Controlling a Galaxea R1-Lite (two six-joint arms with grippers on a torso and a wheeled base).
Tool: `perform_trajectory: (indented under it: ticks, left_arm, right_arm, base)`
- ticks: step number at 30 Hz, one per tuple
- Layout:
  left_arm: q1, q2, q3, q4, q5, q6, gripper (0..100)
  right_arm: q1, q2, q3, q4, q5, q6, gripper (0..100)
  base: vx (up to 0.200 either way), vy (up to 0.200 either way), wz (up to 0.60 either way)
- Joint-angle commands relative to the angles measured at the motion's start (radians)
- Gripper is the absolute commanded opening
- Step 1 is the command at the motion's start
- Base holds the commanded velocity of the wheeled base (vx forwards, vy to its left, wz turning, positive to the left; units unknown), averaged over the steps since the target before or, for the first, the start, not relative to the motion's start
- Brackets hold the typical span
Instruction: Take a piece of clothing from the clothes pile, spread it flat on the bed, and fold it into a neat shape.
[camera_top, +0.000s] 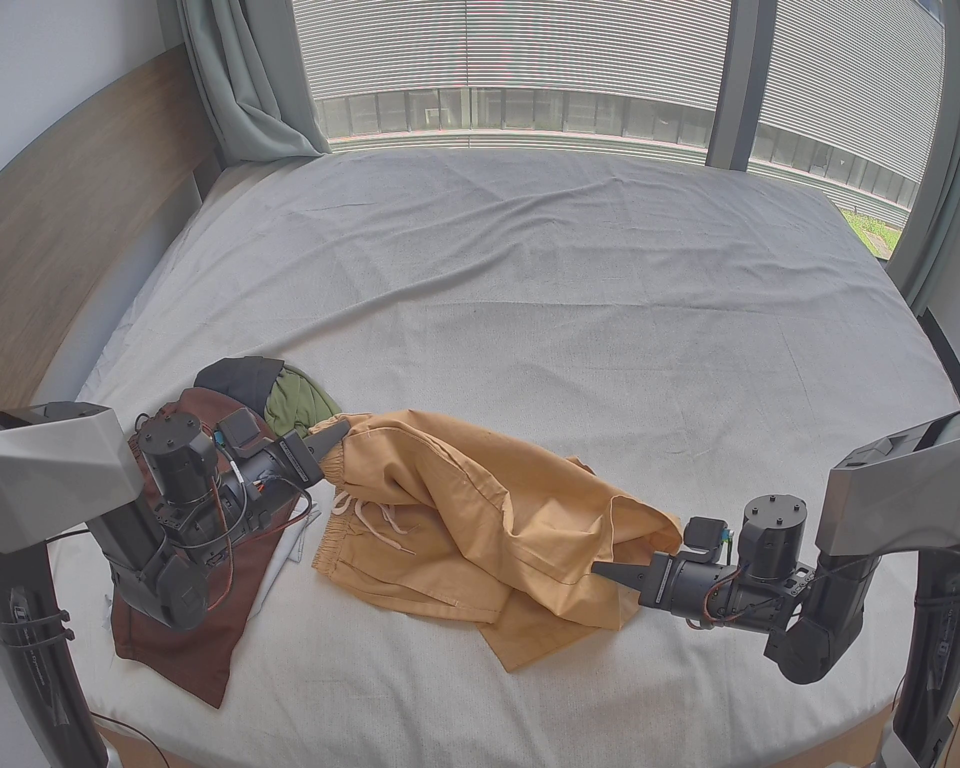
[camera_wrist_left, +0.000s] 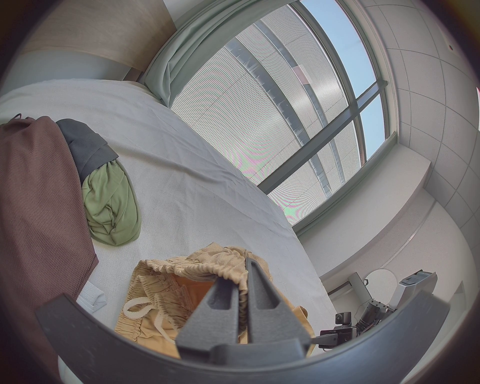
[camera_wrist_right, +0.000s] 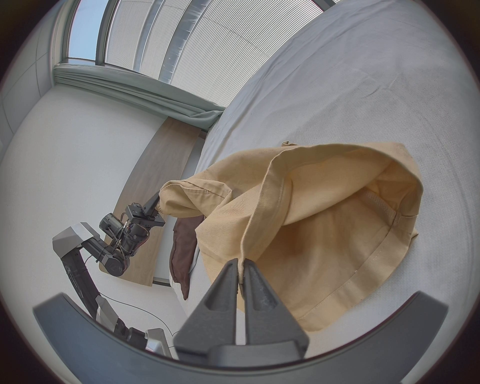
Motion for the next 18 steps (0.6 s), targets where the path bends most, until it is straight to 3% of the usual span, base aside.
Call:
perform_trajectory:
  ticks: [1, 7, 14, 18]
  left_arm:
    - [0.0, 0.001, -0.001, -0.002, 0.0, -0.001, 0]
    - [0.0, 0.003, -0.001, -0.002, 0.0, -0.001, 0]
    - [0.001, 0.017, -0.006, -0.002, 0.001, 0.001, 0]
    - [0.0, 0.017, -0.006, -0.002, 0.001, 0.001, 0]
  right_arm:
    - [-0.008, -0.003, 0.008, 0.0, 0.001, -0.002, 0]
    - [-0.052, -0.084, 0.038, 0.001, 0.038, -0.003, 0]
    - [-0.121, -0.205, 0.117, 0.003, 0.241, -0.005, 0]
    - [-0.143, -0.222, 0.136, 0.003, 0.305, -0.006, 0]
  base:
    - [0.0, 0.0, 0.0]
    - [0.0, 0.0, 0.0]
    - [0.0, 0.0, 0.0]
    - [0.0, 0.0, 0.0]
